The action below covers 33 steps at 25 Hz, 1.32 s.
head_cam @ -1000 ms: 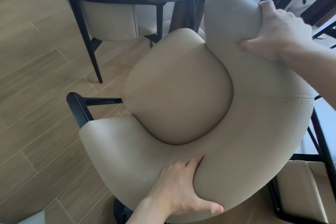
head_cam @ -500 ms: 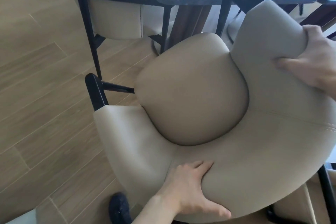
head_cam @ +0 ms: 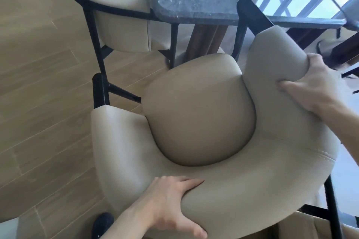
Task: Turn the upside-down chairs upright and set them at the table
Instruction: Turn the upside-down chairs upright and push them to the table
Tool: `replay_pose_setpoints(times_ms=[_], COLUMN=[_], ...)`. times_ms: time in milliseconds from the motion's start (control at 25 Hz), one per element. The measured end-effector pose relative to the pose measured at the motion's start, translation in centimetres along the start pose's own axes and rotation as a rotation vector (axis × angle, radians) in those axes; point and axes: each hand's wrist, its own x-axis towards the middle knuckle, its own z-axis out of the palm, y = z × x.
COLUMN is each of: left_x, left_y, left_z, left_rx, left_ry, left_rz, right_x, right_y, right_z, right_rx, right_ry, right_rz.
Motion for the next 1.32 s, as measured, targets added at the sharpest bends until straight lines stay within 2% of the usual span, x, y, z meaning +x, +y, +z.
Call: replay_pose_setpoints(times_ms=[280, 600, 880, 1000, 1080, 1160, 1320], left_x=[2.9, 7.8, 11.0, 11.1, 11.2, 12.2, 15.0], left_y=[4.0, 6.4, 8.6, 9.9, 10.5, 11.0, 12.4], left_z=[-1.3, -3.4, -2.8, -1.9, -0.6, 0.4, 1.2], left_rx=[0.06, 0.107, 0.18, 0.219, 0.329, 0.428, 0.449], left_ry=[-0.052, -0.067, -0.071, 0.039, 0.114, 0.12, 0.116], left_rz=[-0.023, 0.009, 0.045, 0.133, 0.265, 0.375, 0.397], right_x=[3.4, 6.9, 9.8, 11.4, 12.6, 13.8, 16.7], right_y=[4.0, 10.6, 14.5, 16.7, 18.2, 19.3, 22.5], right_z=[0.4, 0.8, 1.3, 1.8, 2.0, 2.3, 3.8], right_rx=[0.017, 0.048, 0.077, 0.073, 0.101, 0.112, 0.103], right_ry=[-0.041, -0.067, -0.118, -0.135, -0.168, -0.195, -0.231], right_rz=[0.002, 0.177, 0.233, 0.235, 0.246, 0.275, 0.303])
